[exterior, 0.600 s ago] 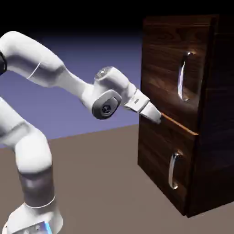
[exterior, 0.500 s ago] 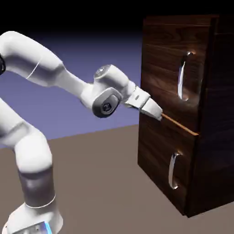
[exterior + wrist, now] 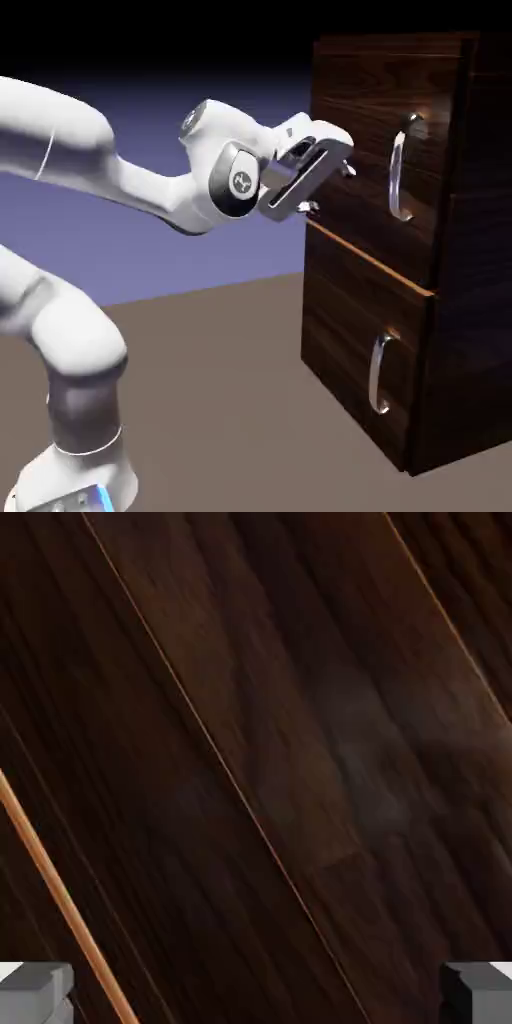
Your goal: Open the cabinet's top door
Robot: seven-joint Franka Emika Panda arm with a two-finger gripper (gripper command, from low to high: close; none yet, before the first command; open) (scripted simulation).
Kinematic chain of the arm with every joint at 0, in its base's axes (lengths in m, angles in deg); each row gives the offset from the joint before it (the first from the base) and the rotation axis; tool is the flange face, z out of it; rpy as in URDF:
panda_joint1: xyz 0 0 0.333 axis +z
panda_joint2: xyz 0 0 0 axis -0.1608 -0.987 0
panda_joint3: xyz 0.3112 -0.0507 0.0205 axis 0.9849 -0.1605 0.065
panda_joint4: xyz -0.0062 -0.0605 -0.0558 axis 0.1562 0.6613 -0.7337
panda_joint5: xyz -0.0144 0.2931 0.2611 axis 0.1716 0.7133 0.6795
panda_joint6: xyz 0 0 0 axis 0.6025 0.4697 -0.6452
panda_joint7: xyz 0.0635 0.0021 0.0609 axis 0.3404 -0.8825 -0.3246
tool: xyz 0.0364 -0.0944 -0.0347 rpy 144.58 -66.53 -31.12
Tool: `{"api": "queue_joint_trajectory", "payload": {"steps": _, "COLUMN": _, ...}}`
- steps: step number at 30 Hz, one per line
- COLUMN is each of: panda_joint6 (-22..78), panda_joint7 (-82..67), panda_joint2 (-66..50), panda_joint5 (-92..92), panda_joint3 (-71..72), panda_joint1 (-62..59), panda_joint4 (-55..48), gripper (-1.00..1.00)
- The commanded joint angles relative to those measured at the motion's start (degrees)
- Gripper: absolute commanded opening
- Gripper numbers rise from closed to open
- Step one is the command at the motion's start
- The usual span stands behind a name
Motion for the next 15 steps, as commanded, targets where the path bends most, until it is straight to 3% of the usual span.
{"api": "queue_joint_trajectory", "payload": {"steps": 1, "panda_joint6": 0.05, "panda_joint7": -1.66, "panda_joint2": 0.59, "panda_joint5": -2.5, "panda_joint3": -1.03, "panda_joint1": 0.81, "panda_joint4": -0.4, "gripper": 0.0}}
{"api": "queue_joint_trajectory", "payload": {"steps": 15, "panda_joint6": 0.75, "panda_joint7": -24.94, "panda_joint2": 8.83, "panda_joint5": -37.38, "panda_joint3": -15.45, "panda_joint1": 12.08, "panda_joint4": -6.05, "gripper": 0.0}}
